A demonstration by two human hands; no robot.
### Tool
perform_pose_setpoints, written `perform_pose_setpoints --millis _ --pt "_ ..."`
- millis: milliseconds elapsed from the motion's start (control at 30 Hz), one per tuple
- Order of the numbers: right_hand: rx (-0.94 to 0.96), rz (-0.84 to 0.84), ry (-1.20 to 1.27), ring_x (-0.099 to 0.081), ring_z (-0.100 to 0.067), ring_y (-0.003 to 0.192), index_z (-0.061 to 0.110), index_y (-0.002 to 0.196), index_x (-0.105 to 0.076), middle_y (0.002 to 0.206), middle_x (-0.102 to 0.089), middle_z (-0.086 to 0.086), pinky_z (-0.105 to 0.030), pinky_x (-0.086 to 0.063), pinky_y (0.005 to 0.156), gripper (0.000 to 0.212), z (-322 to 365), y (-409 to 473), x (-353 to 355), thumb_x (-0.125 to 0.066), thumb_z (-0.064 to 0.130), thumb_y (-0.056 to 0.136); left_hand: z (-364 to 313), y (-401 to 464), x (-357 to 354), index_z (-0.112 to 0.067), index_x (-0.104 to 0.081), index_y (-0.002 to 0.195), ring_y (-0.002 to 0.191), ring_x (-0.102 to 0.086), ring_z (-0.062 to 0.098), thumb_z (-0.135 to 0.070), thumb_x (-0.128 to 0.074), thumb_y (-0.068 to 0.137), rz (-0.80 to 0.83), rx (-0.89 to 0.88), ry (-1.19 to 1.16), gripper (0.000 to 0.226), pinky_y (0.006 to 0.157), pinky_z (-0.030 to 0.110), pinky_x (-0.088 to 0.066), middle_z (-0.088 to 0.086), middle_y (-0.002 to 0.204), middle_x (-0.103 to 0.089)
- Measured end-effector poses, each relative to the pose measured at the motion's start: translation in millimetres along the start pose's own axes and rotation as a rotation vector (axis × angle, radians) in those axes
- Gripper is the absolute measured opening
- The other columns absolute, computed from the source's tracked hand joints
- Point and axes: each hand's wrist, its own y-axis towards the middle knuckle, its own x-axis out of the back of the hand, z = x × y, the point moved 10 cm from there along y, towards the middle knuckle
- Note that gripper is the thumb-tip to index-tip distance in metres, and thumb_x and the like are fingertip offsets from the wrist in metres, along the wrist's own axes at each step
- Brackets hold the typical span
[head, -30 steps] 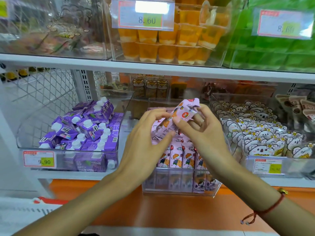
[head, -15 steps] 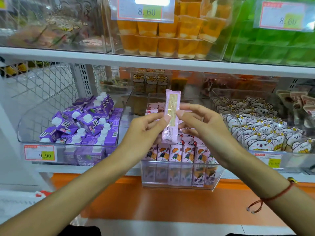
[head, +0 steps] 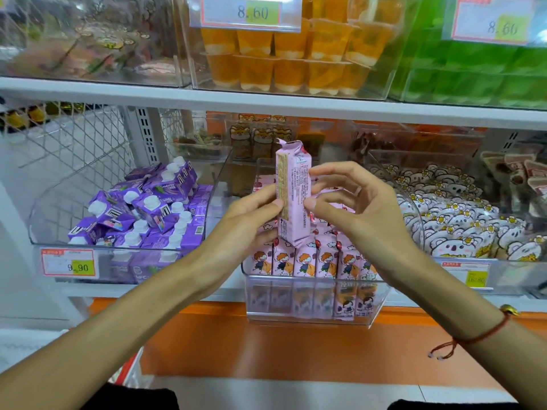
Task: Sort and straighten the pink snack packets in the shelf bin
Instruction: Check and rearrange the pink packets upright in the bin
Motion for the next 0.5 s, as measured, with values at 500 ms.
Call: perform_pose_setpoints --millis 500 --pt "-0.039 0.165 -0.064 -0.057 -0.005 0.113 0.034 0.133 -0.049 0.124 -0.059 0.006 -0.026 -0.052 0.09 0.05 -20 -8 -24 -0.06 0.009 0.092 -17 -6 19 -0.015 -0.052 0.12 0.092 -0.07 0.004 -0.016 -0.069 0.082 -0.255 -0.144 0.088 0.042 0.077 0.023 -0.058 -0.004 0.109 -0.068"
